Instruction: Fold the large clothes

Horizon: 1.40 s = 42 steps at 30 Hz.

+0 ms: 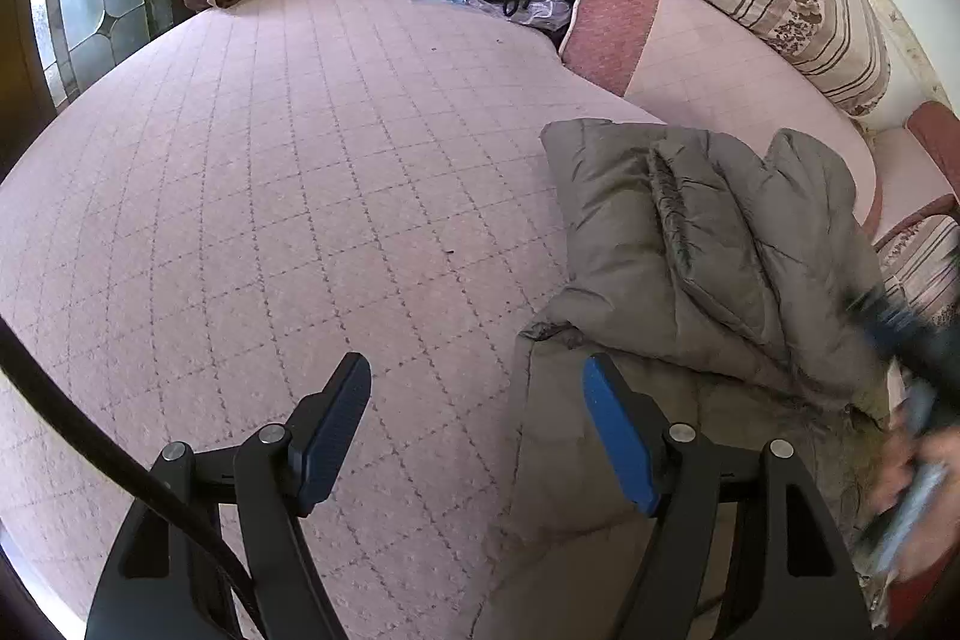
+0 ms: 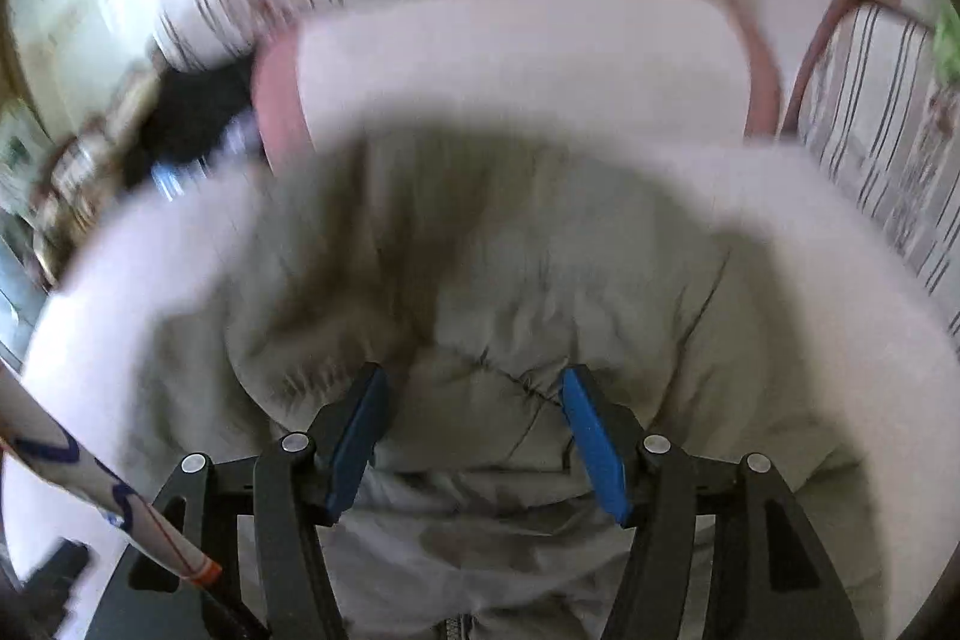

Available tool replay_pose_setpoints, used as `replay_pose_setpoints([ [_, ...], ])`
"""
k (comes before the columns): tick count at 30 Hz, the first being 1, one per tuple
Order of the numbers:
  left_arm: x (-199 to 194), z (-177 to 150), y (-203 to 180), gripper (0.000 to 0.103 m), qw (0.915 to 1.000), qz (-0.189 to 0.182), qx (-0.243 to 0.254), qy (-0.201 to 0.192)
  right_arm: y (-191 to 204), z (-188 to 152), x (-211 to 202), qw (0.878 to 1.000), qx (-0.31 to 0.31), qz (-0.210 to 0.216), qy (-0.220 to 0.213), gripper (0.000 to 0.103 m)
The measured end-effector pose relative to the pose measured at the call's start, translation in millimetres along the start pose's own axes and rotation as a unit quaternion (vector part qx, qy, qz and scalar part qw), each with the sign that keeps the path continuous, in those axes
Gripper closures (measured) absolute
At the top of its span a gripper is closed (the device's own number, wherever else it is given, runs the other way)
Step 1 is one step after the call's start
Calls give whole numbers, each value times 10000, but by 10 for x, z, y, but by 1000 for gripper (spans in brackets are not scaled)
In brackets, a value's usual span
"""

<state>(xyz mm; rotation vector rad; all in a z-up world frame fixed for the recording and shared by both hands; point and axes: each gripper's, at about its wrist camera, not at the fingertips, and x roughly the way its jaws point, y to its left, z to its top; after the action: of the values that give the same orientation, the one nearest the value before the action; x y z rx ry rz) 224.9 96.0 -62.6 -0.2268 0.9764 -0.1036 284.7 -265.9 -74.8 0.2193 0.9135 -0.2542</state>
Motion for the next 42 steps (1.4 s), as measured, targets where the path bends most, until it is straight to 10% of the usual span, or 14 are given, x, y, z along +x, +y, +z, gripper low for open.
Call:
replay_pose_setpoints([
  [5, 8, 23, 30, 31, 10000, -44, -37, 9, 63, -107, 70, 9985, -414, -362, 78, 38],
  [11, 14, 19, 32, 31, 10000, -45, -71, 2, 258, 155, -596, 9943, -336, -146, -999, 38],
  [17, 27, 16, 17, 31, 10000, 41, 0, 17, 725, 78, 323, 9969, -685, 204, 317, 36],
  [22, 5, 5, 45, 31, 9999, 101, 3, -24, 765, 77, 156, 9968, -797, -27, 77, 33],
  [30, -127, -95, 61, 31, 9999, 35, 150, -60, -509, -291, -846, 9885, 373, 1354, 557, 25],
  [42, -341, -698, 454, 31, 9902, -1052, -342, 853, -2924, -1544, -1701, 9849, 1657, 217, 448, 21],
])
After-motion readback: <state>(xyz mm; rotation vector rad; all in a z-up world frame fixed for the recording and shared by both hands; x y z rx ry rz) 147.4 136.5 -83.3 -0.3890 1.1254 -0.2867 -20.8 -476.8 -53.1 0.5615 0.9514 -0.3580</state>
